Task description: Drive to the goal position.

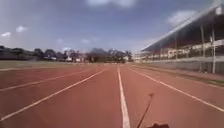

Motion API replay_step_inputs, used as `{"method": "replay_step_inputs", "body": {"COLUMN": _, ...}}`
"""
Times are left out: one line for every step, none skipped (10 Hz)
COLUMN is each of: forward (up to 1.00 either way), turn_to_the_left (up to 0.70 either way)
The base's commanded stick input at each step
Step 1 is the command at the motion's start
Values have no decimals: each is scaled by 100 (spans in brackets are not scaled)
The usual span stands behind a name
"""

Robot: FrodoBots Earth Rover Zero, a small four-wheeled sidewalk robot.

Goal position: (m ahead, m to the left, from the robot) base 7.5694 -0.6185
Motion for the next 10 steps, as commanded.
{"method": "replay_step_inputs", "body": {"forward": 70, "turn_to_the_left": 0}}
{"method": "replay_step_inputs", "body": {"forward": 70, "turn_to_the_left": 0}}
{"method": "replay_step_inputs", "body": {"forward": 70, "turn_to_the_left": 0}}
{"method": "replay_step_inputs", "body": {"forward": 70, "turn_to_the_left": 0}}
{"method": "replay_step_inputs", "body": {"forward": 70, "turn_to_the_left": 0}}
{"method": "replay_step_inputs", "body": {"forward": 70, "turn_to_the_left": 0}}
{"method": "replay_step_inputs", "body": {"forward": 70, "turn_to_the_left": 0}}
{"method": "replay_step_inputs", "body": {"forward": 70, "turn_to_the_left": 0}}
{"method": "replay_step_inputs", "body": {"forward": 70, "turn_to_the_left": 0}}
{"method": "replay_step_inputs", "body": {"forward": 70, "turn_to_the_left": 0}}
